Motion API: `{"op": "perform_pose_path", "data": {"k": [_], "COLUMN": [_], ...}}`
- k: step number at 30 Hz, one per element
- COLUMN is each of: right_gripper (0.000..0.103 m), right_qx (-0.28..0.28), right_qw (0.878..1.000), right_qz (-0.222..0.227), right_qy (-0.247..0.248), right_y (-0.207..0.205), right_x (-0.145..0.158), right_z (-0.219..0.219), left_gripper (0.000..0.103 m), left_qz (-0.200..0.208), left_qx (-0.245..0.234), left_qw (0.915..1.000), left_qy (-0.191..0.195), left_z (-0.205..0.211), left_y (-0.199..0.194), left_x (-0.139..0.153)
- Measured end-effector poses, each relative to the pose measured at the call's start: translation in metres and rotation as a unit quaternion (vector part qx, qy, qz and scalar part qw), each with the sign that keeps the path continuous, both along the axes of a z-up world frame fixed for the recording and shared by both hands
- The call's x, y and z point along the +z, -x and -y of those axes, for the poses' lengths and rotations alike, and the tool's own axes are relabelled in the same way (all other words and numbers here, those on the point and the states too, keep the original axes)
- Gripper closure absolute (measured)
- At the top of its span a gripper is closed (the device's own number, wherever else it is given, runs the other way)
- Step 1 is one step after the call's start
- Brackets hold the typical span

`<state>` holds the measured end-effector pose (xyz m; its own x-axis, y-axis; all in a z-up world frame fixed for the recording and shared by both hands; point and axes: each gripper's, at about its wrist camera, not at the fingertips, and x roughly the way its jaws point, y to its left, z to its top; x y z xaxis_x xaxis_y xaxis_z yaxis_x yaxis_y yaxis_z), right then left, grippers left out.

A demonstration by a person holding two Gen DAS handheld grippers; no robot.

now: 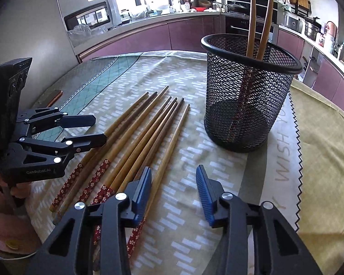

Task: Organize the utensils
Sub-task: 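Close the left gripper on a chopstick while the right gripper grasps another chopstick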

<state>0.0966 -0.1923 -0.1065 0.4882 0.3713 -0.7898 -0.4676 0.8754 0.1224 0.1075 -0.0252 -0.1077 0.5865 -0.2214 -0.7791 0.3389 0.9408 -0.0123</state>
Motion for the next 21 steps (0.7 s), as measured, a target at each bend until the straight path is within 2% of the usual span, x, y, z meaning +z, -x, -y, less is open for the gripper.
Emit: {"op": "perform_pose_path", "data": {"k": [6, 15, 17, 18, 21], "right_gripper": [0.072, 0.092, 0.093, 0.094, 0.097], "right_qx": [-0.005, -0.024, -0.028, -0.029, -0.035], "right_qw": [1.000, 1.000, 0.999, 0.999, 0.998], "right_qz": [0.003, -0.008, -0.011, -0.012, -0.017], "right_qy": [0.008, -0.018, -0.025, -0.029, -0.043], "right_y": [-0.007, -0.017, -0.017, -0.017, -0.017], "right_x": [-0.001, -0.003, -0.004, -0.004, -0.004], "right_z": [-0.007, -0.002, 0.000, 0.001, 0.006], "left_gripper": [0.059, 0.079, 0.085, 0.090, 0.093], "left_qz": [-0.003, -0.006, -0.007, -0.009, -0.011], "left_qx": [0.002, 0.016, 0.024, 0.025, 0.033], "left_qw": [1.0000, 0.9998, 0.9996, 0.9994, 0.9990], "left_qy": [-0.002, 0.009, 0.016, 0.020, 0.030], "left_z": [0.003, 0.005, 0.003, 0.002, 0.000], "left_y": [-0.009, -0.019, -0.019, -0.019, -0.018], "left_x": [-0.002, -0.003, -0.003, -0.003, -0.002]}}
